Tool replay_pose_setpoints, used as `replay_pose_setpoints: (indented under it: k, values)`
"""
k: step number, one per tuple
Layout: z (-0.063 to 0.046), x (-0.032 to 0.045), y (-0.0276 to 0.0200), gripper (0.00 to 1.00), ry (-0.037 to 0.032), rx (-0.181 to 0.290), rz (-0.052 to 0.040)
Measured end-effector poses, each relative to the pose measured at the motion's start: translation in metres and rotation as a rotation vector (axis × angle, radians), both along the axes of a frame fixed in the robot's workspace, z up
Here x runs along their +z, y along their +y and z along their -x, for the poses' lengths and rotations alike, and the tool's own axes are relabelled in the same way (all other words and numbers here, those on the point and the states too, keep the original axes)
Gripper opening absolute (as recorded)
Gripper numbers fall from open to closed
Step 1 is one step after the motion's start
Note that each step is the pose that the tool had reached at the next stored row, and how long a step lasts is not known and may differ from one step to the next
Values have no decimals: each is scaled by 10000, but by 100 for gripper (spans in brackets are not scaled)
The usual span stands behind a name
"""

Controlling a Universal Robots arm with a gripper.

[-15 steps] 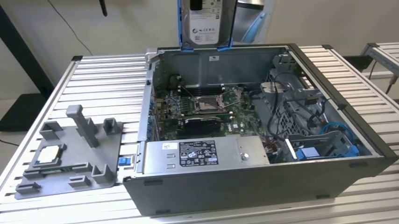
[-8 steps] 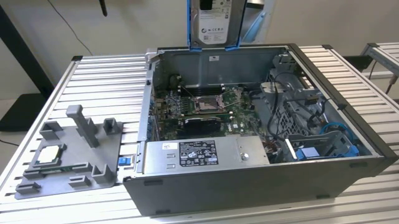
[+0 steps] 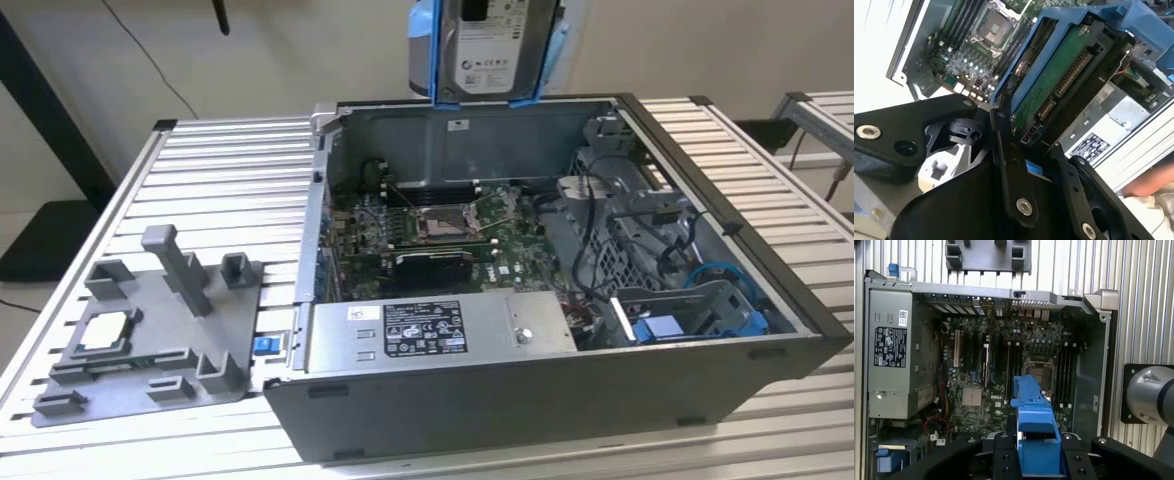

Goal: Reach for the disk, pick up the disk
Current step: 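Pick up the disk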

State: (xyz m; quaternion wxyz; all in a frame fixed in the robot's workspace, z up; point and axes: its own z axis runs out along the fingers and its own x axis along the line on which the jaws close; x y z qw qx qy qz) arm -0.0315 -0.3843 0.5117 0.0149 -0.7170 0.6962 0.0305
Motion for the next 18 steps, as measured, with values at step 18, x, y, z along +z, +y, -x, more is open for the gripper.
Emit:
replay_pose_setpoints:
  k: [18]
  values:
    - [-757, -9, 0, 0, 1, 0, 20]
